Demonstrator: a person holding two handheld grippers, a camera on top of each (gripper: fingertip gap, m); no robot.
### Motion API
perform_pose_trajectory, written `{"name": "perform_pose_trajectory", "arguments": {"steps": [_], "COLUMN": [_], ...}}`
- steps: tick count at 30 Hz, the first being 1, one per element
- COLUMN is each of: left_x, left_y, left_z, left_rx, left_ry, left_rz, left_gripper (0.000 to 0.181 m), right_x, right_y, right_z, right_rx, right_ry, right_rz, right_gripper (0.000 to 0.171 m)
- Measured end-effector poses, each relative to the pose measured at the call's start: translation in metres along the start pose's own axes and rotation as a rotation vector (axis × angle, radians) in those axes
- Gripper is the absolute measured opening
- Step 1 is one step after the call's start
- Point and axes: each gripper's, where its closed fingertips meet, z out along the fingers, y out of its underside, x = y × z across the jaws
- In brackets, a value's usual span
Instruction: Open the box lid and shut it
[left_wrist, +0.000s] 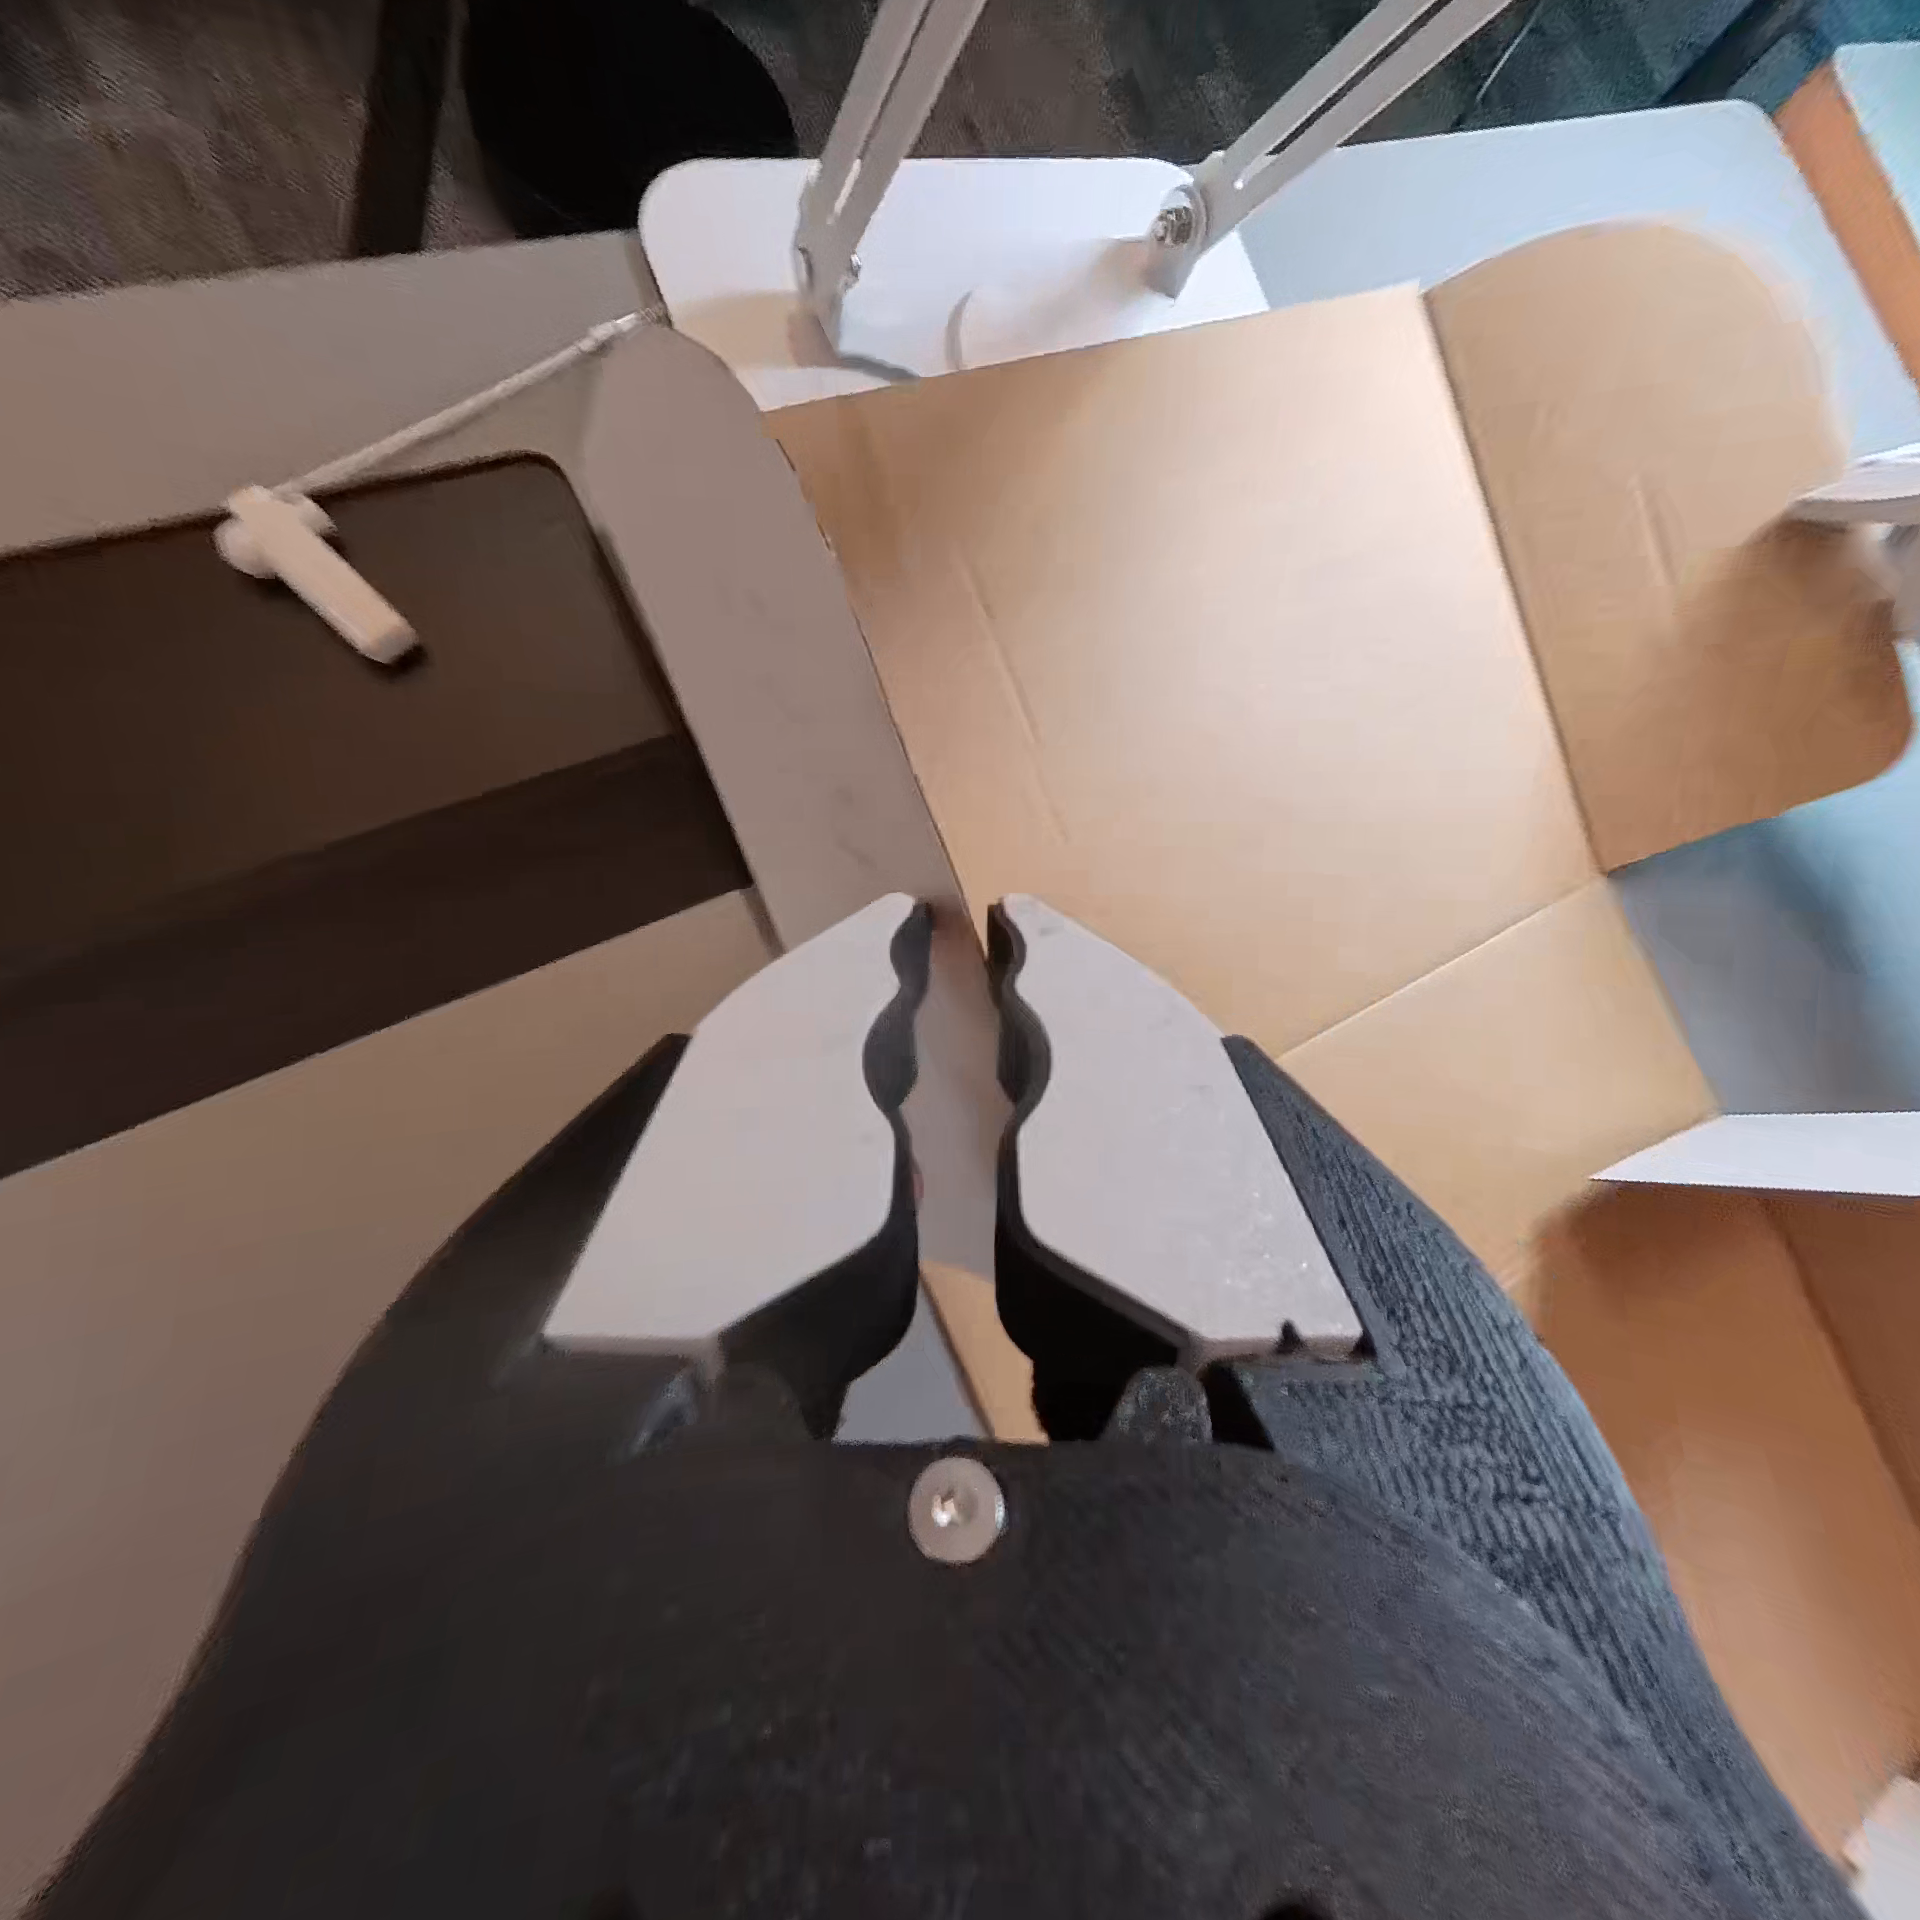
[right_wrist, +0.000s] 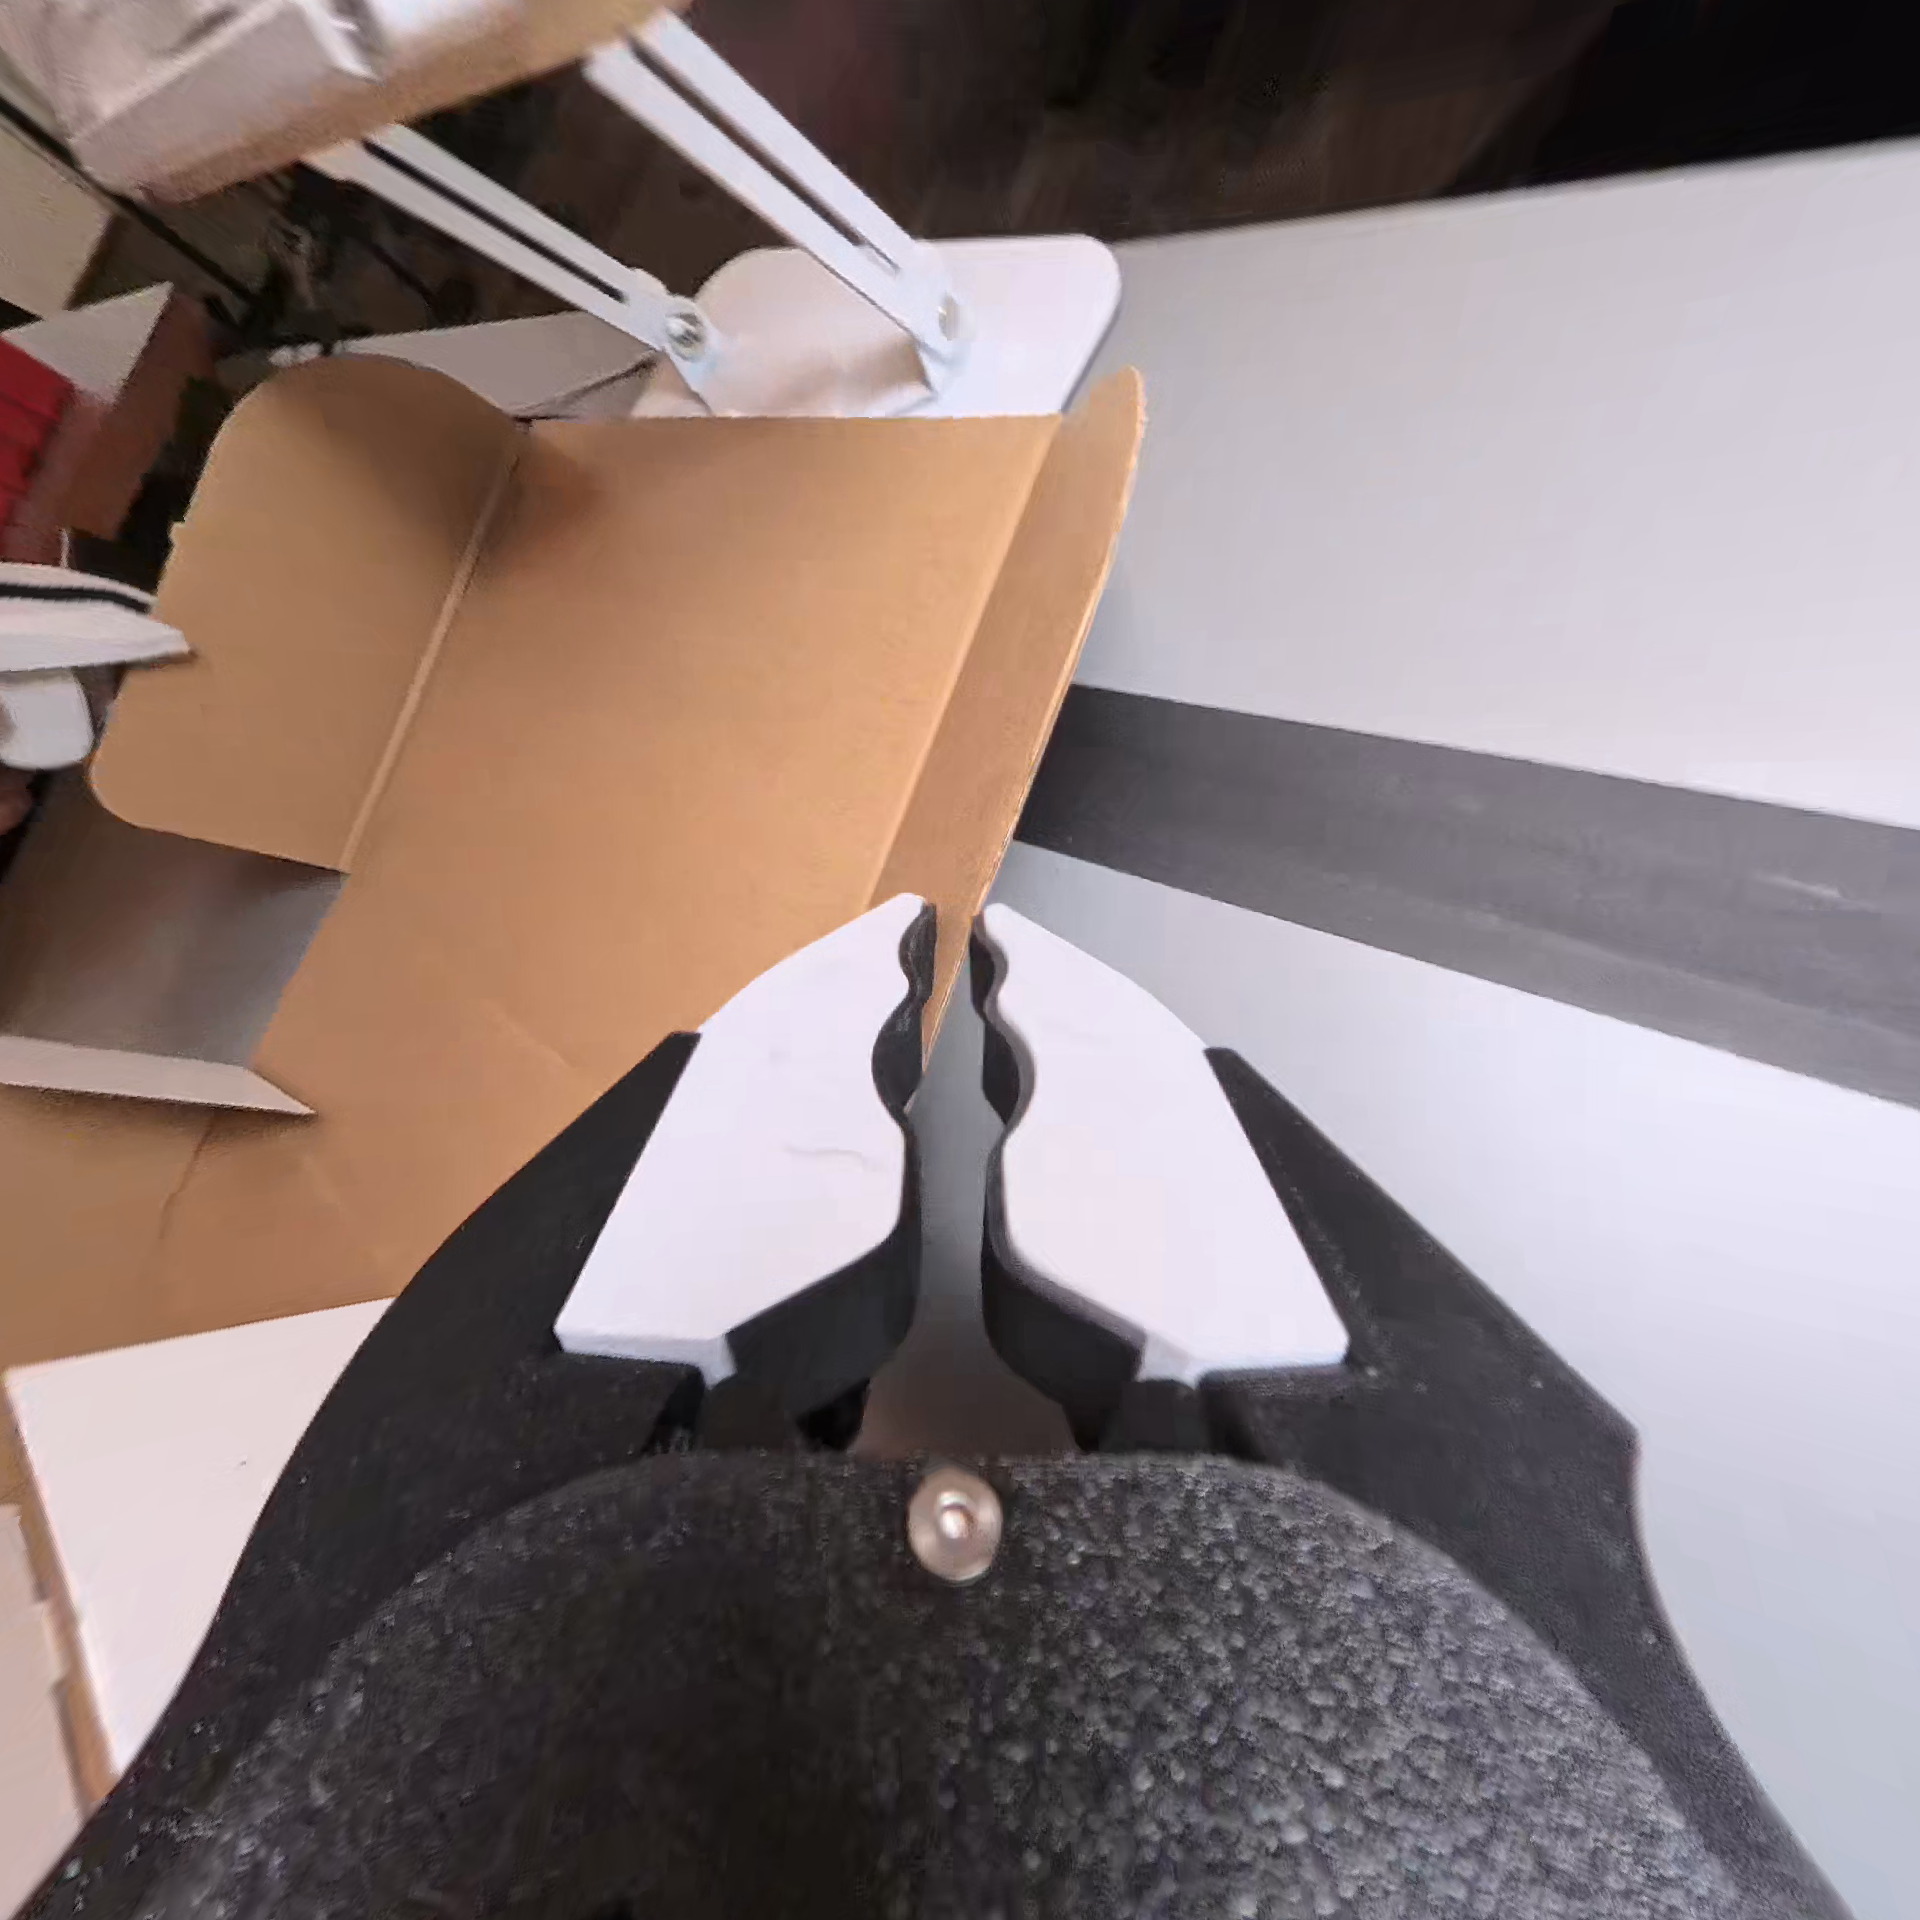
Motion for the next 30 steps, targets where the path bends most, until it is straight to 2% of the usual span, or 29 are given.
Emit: {"name": "perform_pose_trajectory", "arguments": {"steps": [1,3,8,14,18,21,23,27,30], "left_x": [-0.004,-0.009,-0.009,0.014,0.019,0.032,0.049,0.077,0.08], "left_y": [-0.001,-0.001,0.019,0.039,0.011,-0.02,-0.024,0.01,0.041], "left_z": [-0.006,-0.021,-0.059,-0.108,-0.13,-0.149,-0.161,-0.171,-0.173], "left_rx": [0.02,0.064,0.164,0.375,0.536,0.728,0.82,0.865,0.834], "left_ry": [-0.029,-0.059,-0.007,0.082,0.057,0.072,0.103,0.116,0.051], "left_rz": [0.025,0.064,0.049,0.1,0.156,0.225,0.267,0.397,0.478], "left_gripper": [0.008,0.006,0.004,0.004,0.005,0.006,0.008,0.011,0.01], "right_x": [-0.009,-0.023,-0.054,-0.104,-0.123,-0.141,-0.156,-0.187,-0.204], "right_y": [-0.004,-0.008,0.004,0.014,-0.014,-0.044,-0.049,-0.021,0.01], "right_z": [-0.006,-0.018,-0.05,-0.085,-0.096,-0.107,-0.116,-0.135,-0.14], "right_rx": [0.028,0.061,0.109,0.295,0.403,0.523,0.585,0.675,0.658], "right_ry": [0.005,0.048,0.139,0.196,0.265,0.269,0.265,0.244,0.27], "right_rz": [-0.059,-0.159,-0.255,-0.43,-0.56,-0.617,-0.654,-0.687,-0.704], "right_gripper": [0.005,0.005,0.004,0.004,0.004,0.004,0.004,0.004,0.004]}}
